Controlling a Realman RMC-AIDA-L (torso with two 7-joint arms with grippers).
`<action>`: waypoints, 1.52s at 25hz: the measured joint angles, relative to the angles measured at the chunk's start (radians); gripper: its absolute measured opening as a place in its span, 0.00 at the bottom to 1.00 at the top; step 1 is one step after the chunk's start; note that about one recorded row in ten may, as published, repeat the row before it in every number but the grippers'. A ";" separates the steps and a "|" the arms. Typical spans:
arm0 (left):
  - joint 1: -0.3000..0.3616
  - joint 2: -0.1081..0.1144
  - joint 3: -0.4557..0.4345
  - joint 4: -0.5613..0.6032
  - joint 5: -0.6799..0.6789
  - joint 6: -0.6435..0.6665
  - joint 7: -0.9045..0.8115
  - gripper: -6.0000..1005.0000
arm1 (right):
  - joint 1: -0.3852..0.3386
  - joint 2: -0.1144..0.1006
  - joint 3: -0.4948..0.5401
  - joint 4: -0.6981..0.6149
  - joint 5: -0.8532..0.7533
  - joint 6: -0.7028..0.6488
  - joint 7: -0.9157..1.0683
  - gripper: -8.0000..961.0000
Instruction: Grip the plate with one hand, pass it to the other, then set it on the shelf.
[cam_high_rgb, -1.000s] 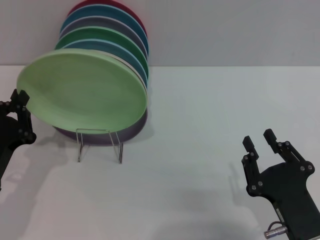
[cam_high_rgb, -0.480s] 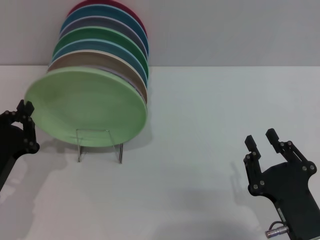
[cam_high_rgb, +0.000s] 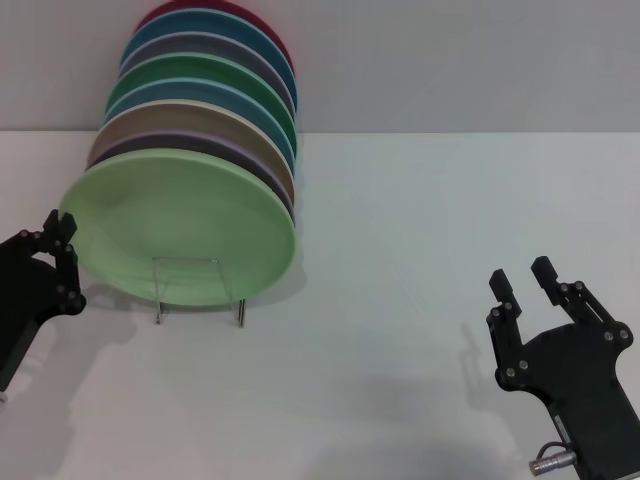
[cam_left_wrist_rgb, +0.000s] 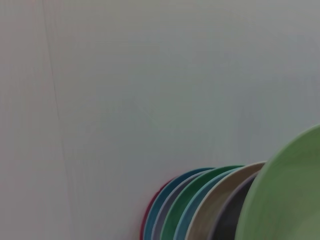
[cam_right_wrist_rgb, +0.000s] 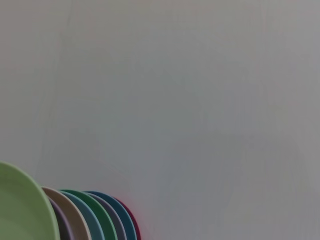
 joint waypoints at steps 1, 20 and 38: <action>0.000 0.000 0.001 -0.001 0.000 -0.003 0.000 0.04 | 0.000 0.000 0.000 0.000 0.000 0.000 0.000 0.37; 0.075 0.002 0.007 -0.006 -0.006 0.088 -0.016 0.18 | 0.015 0.000 0.071 -0.004 0.000 0.011 0.006 0.37; 0.119 -0.004 -0.120 -0.054 -0.035 0.099 -0.331 0.78 | 0.131 -0.001 0.247 -0.316 -0.004 0.020 0.487 0.55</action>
